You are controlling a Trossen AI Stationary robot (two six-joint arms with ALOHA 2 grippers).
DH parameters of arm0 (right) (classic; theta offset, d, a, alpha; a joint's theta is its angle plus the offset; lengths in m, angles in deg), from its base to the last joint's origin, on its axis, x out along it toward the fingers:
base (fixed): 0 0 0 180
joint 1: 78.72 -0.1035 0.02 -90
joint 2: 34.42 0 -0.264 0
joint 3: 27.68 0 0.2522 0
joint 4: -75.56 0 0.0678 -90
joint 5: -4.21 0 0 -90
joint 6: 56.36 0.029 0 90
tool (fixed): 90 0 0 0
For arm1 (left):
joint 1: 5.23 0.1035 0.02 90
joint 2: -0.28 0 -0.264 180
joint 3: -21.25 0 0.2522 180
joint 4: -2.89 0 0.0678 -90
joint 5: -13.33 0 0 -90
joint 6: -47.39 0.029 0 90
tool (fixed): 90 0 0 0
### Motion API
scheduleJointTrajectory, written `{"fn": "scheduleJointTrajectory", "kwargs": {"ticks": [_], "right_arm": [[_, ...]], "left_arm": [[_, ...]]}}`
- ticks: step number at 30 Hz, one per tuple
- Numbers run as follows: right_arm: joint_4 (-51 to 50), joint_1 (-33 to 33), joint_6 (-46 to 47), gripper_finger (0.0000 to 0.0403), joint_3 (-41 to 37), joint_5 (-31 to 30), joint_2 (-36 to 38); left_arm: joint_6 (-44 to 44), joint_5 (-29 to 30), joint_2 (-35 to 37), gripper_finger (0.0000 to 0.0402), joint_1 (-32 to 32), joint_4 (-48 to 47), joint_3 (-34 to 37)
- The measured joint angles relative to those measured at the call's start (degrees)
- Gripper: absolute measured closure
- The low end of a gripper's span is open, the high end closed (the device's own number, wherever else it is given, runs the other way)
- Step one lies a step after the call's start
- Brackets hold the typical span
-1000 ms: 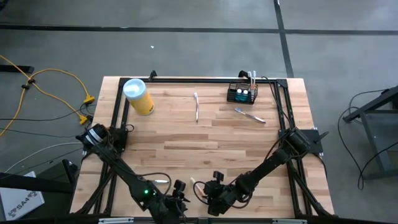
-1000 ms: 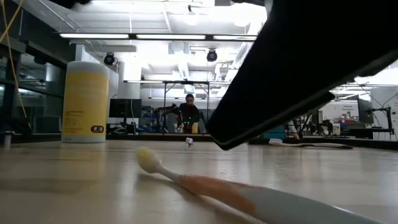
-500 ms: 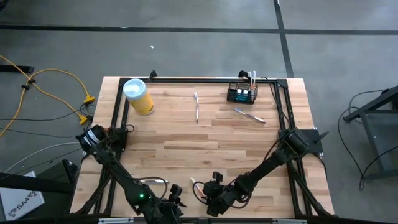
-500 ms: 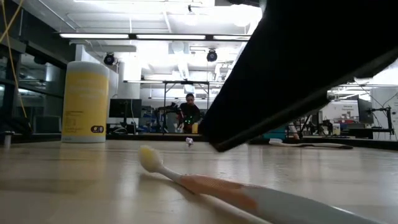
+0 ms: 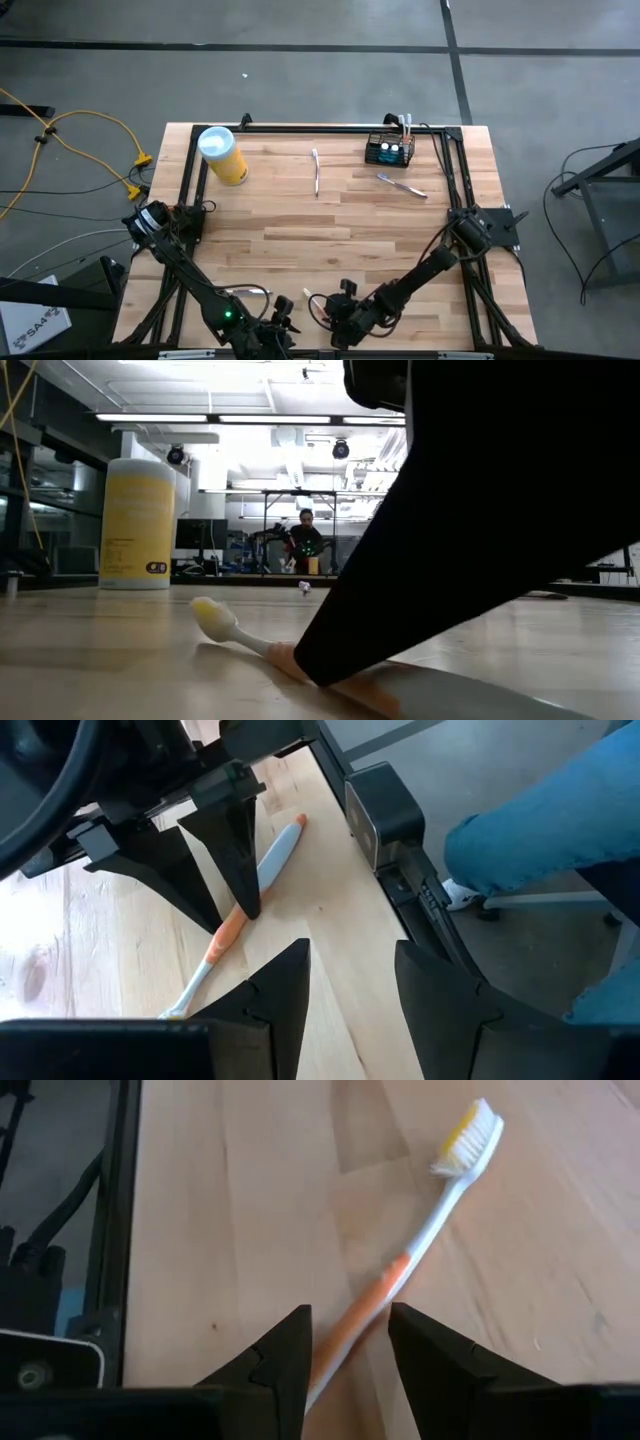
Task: Pick & Place toothbrushing station
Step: Put the orange toothbrush into the black wire organizer
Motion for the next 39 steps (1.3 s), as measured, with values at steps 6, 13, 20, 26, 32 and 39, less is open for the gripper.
{"fn": "scheduleJointTrajectory", "kwargs": {"ticks": [6,13,20,26,32,39], "right_arm": [[-2.0,0.1,0.4,0.0274,0.0,-1.2,-0.1],[-3.9,0.3,0.4,0.034,-0.1,-1.1,-0.2],[-4.3,0.3,-1.4,0.0389,-0.2,-1.0,-0.1],[-4.0,0.3,-1.4,0.0379,-0.3,-1.0,-0.1],[-2.5,0.3,-3.1,0.0383,-0.4,0.0,-0.1],[0.2,1.6,-4.6,0.0321,-0.5,2.0,-0.2]], "left_arm": [[-0.8,0.0,0.0,0.026,0.0,0.0,0.0],[-2.2,0.0,0.0,0.026,0.0,0.0,0.0],[-2.1,0.0,0.0,0.026,0.0,0.0,0.0],[-2.1,-0.1,0.0,0.026,0.0,0.0,0.0],[-2.4,-0.2,0.0,0.026,0.0,0.0,0.0],[-2.4,-0.2,0.0,0.026,0.0,0.0,0.0]]}}
